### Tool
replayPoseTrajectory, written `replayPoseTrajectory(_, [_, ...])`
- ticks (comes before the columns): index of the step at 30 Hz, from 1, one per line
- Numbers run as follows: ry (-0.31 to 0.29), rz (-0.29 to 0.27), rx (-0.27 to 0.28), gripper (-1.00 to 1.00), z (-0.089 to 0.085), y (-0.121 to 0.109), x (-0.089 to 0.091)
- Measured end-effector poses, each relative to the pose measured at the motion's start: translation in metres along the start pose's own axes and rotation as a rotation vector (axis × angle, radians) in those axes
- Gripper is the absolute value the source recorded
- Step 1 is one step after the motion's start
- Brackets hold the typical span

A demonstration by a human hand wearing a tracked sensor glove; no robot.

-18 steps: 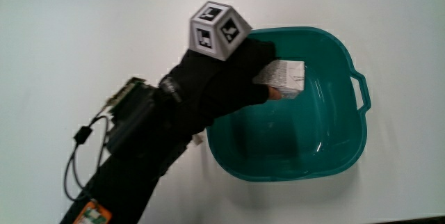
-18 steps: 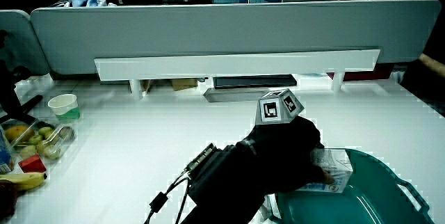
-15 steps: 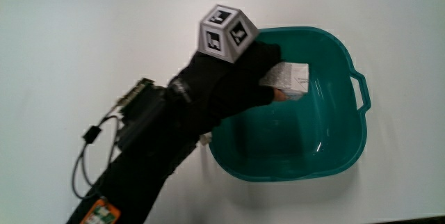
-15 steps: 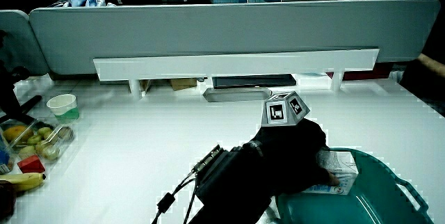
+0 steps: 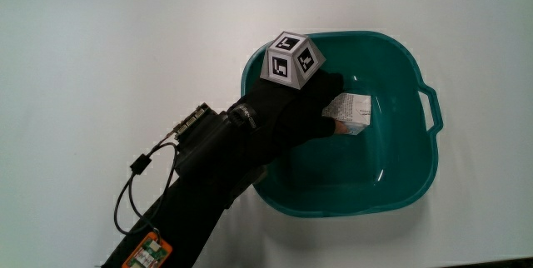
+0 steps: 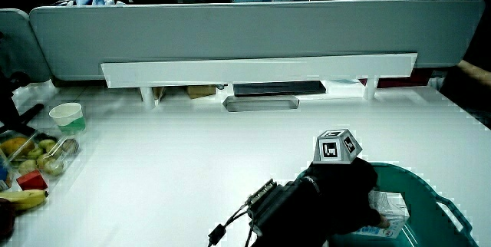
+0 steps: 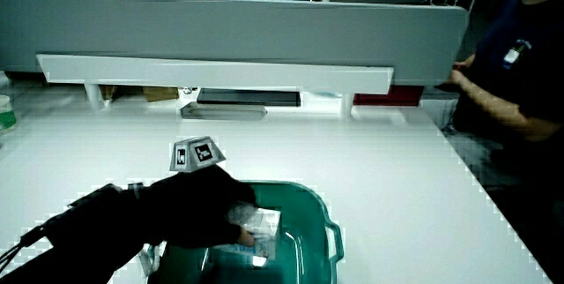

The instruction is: Place milk into plate

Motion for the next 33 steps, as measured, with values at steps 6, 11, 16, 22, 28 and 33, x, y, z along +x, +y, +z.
replayPoseTrajectory(6, [-0.01,0.003,-0.023,0.0,-0.007,0.005,-0.006])
replayPoseTrajectory(11, [-0.022,0.015,-0.028,0.0,-0.008,0.006,-0.007])
replayPoseTrajectory(16, [-0.045,0.021,-0.032,0.0,-0.012,0.007,-0.011])
replayPoseTrajectory(22, [-0.029,0.02,-0.035,-0.23,-0.013,0.007,-0.01])
replayPoseTrajectory(28, [-0.083,0.019,-0.028,-0.5,-0.012,0.0,-0.01])
replayPoseTrajectory(33, [-0.057,-0.006,-0.003,-0.73,0.002,-0.022,0.003])
